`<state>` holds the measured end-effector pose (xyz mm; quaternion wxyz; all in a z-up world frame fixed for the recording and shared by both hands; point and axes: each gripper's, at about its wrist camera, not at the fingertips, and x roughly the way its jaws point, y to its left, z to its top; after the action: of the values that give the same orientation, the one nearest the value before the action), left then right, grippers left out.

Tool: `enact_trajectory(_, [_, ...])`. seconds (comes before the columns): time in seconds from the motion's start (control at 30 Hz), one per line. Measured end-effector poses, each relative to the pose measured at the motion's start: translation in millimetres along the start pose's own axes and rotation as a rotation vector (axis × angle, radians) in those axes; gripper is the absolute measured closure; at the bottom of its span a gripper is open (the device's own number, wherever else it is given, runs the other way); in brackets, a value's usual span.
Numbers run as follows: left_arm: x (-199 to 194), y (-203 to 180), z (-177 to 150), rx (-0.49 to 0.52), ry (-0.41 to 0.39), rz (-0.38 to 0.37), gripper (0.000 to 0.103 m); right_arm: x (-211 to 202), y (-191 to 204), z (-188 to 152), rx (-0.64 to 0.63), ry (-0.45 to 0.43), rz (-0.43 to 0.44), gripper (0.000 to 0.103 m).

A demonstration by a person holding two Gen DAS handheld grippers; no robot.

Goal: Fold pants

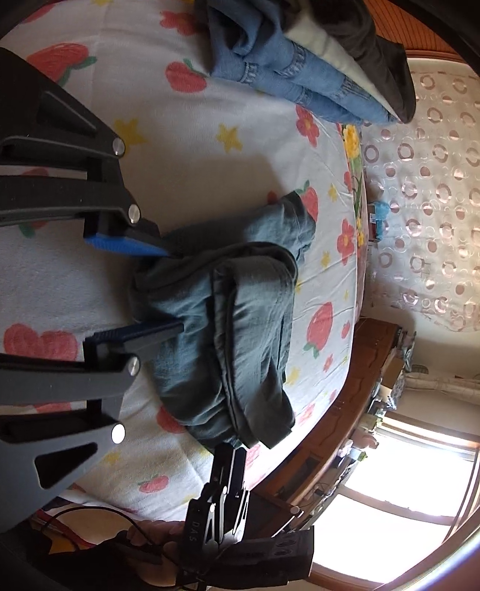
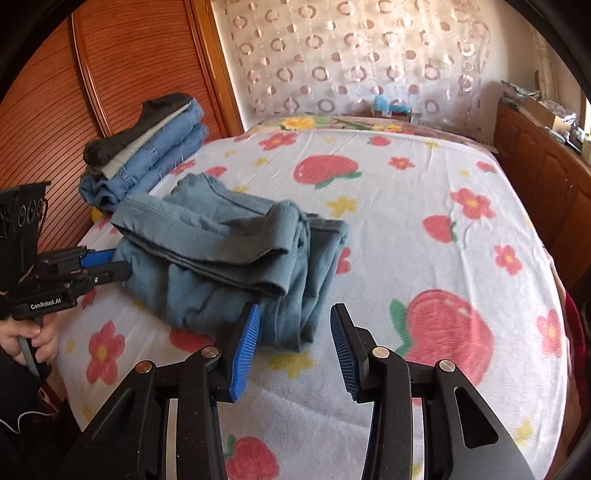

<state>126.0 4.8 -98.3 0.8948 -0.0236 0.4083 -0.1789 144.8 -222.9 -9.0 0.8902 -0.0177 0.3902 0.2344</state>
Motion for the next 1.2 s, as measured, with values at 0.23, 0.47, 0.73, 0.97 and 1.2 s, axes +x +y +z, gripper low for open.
enact_trajectory(0.23, [-9, 5, -4, -0.021, -0.027, 0.002, 0.092, 2, 1, 0, -0.016, 0.0, 0.032, 0.095])
enact_trajectory(0.47, [-45, -12, -22, -0.002, -0.047, -0.048, 0.092, -34, 8, -18, -0.024, -0.045, 0.061, 0.096])
enact_trajectory(0.73, [-55, -28, -39, 0.07, -0.008, -0.007, 0.084, -59, 20, -45, -0.04, -0.023, 0.07, 0.095])
enact_trajectory(0.97, [-46, -15, -40, 0.049, 0.002, 0.035, 0.06, -58, 28, -49, -0.043, -0.017, 0.034, 0.085])
enact_trajectory(1.2, [-41, -12, -34, 0.048, 0.006, 0.04, 0.059, -42, 36, -43, -0.093, 0.007, 0.02, 0.069])
